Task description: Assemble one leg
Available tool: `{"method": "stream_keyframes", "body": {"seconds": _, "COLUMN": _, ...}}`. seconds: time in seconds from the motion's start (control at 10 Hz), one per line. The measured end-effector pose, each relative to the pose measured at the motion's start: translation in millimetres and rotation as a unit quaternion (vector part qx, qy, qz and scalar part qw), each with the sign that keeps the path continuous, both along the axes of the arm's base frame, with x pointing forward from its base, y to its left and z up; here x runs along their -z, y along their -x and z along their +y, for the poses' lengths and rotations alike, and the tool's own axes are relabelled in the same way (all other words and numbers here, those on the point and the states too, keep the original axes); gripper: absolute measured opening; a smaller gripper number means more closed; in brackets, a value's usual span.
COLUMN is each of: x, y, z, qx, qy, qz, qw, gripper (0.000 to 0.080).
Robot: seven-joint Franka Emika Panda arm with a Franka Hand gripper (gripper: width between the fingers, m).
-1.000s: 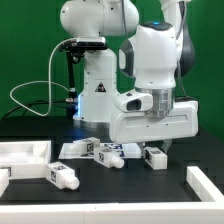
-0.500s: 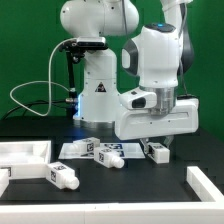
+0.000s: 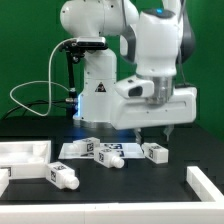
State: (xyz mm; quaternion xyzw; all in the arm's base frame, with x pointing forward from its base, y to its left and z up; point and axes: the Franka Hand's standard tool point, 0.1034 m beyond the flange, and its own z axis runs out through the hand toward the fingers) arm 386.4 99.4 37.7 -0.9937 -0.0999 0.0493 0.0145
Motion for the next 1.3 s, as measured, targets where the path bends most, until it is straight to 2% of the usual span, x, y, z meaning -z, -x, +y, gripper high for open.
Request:
{"method": "stream_keyframes", "body": {"seconds": 0.1, "x": -17.7, "y": -7.6, "z": -21.4, "qx": -0.004, "qy": -0.001, "qz": 0.005, "qw": 1.0, "gripper": 0.0585}}
{"method": "stream_keyframes", "body": {"seconds": 0.2, "x": -32.8, "y": -14.4, "z": -47.9, "qx": -0.018, "qy": -0.008, "qz": 0.016, "qw": 1.0, "gripper": 0.0585}}
{"method": "stream_keyframes", "body": {"seconds": 0.3, "x": -48.1, "y": -25.9, "z": -77.9, "qx": -0.011, "qy": -0.013, "qz": 0.017, "qw": 1.0, "gripper": 0.0636}}
{"method": "stream_keyframes", "body": {"seconds": 0.5, "x": -61.8, "y": -41.9, "z": -122.6, "qx": -0.016, "qy": -0.019, "qz": 0.016, "qw": 1.0, "gripper": 0.0646}}
{"method": "stream_keyframes", "body": {"seconds": 0.6, "x": -67.8, "y": -51.3, "z": -131.7, "qx": -0.005, "qy": -0.018, "qz": 0.011, "qw": 1.0, "gripper": 0.0649}}
{"method": "stream_keyframes", "body": {"seconds": 1.2, "x": -64.8, "y": -49.1, "z": -128.5, "qx": -0.009, "qy": -0.018, "qz": 0.012, "qw": 1.0, "gripper": 0.0649}}
{"method": "stream_keyframes", "body": {"seconds": 1.3, "x": -65.0, "y": -46.7, "z": -134.2, "qx": -0.012, "qy": -0.019, "qz": 0.017, "qw": 1.0, "gripper": 0.0649}}
